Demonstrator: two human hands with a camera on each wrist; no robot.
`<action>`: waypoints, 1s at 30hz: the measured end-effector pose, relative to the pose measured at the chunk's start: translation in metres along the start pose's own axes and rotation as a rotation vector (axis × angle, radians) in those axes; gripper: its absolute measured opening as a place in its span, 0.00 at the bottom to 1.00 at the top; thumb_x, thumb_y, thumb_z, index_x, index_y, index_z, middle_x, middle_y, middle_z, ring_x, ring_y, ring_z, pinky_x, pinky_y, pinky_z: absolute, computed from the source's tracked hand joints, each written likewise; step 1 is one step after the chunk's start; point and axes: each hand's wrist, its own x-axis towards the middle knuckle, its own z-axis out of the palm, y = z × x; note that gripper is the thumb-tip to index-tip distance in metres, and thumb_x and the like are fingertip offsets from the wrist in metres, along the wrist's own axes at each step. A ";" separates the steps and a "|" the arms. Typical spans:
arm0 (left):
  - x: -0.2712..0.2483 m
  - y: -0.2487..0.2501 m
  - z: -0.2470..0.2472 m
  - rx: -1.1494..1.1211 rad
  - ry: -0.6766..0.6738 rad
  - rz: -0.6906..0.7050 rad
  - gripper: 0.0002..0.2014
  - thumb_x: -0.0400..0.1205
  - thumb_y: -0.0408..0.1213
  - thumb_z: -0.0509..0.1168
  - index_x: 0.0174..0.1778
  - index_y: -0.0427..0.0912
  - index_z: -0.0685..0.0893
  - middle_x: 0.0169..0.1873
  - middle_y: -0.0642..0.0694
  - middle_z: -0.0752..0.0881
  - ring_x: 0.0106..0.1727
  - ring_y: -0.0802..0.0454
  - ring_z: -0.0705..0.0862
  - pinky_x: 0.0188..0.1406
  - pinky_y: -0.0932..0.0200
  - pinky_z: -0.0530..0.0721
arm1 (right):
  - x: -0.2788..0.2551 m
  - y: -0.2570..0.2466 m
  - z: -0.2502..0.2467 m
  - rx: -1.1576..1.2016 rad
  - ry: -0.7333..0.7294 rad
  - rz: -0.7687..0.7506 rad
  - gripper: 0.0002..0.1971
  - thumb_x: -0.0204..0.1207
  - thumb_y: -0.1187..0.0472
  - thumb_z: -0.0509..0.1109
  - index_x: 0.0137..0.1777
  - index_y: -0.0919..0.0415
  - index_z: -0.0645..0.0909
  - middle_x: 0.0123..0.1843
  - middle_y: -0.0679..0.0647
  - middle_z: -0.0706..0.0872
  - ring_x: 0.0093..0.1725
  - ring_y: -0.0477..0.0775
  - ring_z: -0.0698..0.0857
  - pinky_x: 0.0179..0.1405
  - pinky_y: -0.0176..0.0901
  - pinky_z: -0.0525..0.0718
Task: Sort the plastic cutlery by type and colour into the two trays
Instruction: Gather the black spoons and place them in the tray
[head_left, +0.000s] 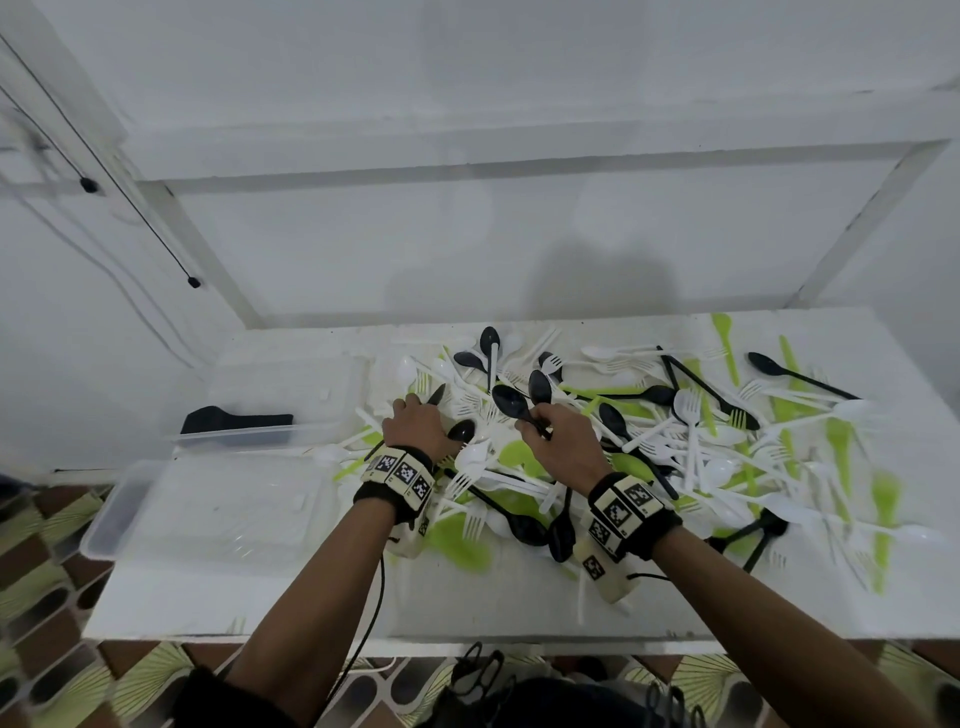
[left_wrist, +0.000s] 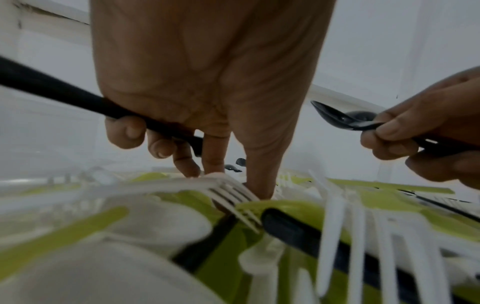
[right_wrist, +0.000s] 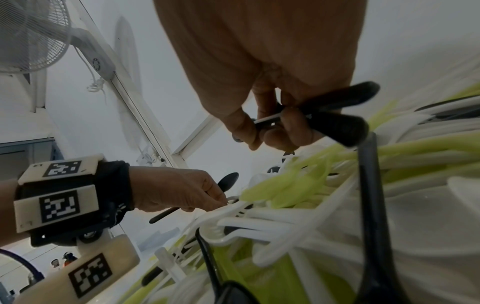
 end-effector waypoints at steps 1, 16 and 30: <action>0.000 0.001 0.000 0.004 0.003 0.008 0.32 0.76 0.69 0.68 0.56 0.41 0.90 0.65 0.40 0.76 0.70 0.38 0.72 0.66 0.41 0.78 | 0.000 0.001 0.000 -0.002 -0.001 -0.001 0.13 0.83 0.55 0.72 0.43 0.64 0.81 0.41 0.60 0.84 0.43 0.57 0.79 0.40 0.47 0.70; -0.021 -0.002 -0.047 -0.886 0.481 0.178 0.24 0.78 0.39 0.79 0.27 0.45 0.68 0.20 0.43 0.78 0.23 0.49 0.81 0.27 0.55 0.76 | -0.012 -0.013 0.009 -0.011 -0.144 -0.123 0.15 0.77 0.48 0.79 0.33 0.52 0.80 0.27 0.43 0.73 0.29 0.42 0.74 0.33 0.34 0.68; -0.043 -0.038 -0.029 -1.310 0.290 0.219 0.05 0.79 0.22 0.74 0.38 0.34 0.89 0.42 0.34 0.92 0.38 0.43 0.93 0.43 0.54 0.89 | -0.021 -0.028 0.022 -0.617 -0.471 -0.247 0.11 0.75 0.54 0.71 0.39 0.63 0.84 0.32 0.53 0.79 0.35 0.59 0.81 0.23 0.43 0.64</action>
